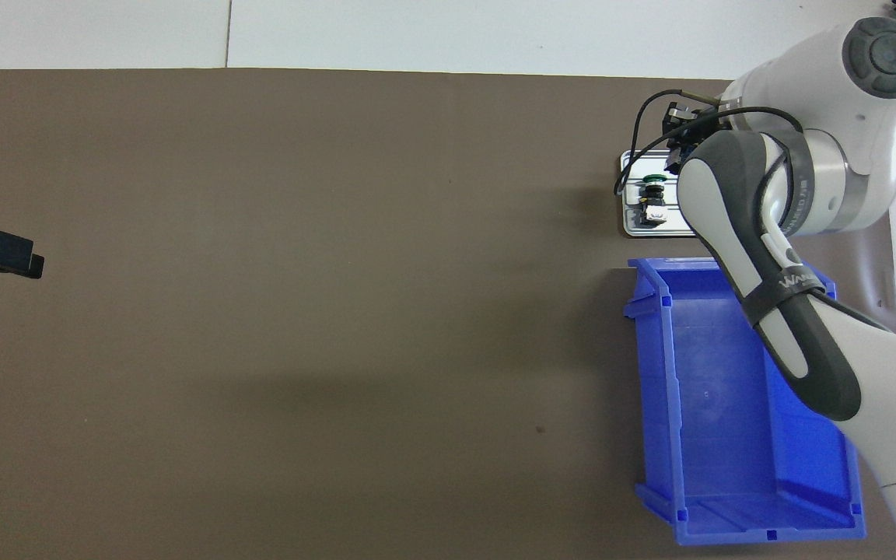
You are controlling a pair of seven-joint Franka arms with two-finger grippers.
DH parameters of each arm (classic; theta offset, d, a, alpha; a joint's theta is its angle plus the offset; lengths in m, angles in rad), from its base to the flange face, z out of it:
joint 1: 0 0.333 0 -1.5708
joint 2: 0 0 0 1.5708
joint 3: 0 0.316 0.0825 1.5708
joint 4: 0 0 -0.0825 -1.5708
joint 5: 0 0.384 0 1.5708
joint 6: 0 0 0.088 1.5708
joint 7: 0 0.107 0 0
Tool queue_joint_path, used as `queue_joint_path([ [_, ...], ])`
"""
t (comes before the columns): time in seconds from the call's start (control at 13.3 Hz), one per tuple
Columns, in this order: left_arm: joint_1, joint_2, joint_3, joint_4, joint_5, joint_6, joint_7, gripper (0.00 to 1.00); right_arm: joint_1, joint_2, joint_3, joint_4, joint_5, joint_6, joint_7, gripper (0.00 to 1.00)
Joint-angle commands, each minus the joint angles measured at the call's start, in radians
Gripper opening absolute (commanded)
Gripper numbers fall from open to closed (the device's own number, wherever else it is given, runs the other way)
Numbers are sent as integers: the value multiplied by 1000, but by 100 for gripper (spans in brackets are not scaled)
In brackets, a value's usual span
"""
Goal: Place and press button with both arms
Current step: 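Lift the green button and carry it toward the table center with the right gripper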
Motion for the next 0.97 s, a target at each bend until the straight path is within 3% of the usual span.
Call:
queue_joint_path([
  [0.0,7,-26,-5,-28,14,4,-1,100,86,-12,-6,22,-23,-26,328,0],
  [0.52,7,-26,-5,-28,14,4,-1,100,354,-31,0,-13,-137,-25,1179,0],
  [0.9,7,-26,-5,-28,14,4,-1,100,512,-3,4,-38,-214,-78,1560,0],
])
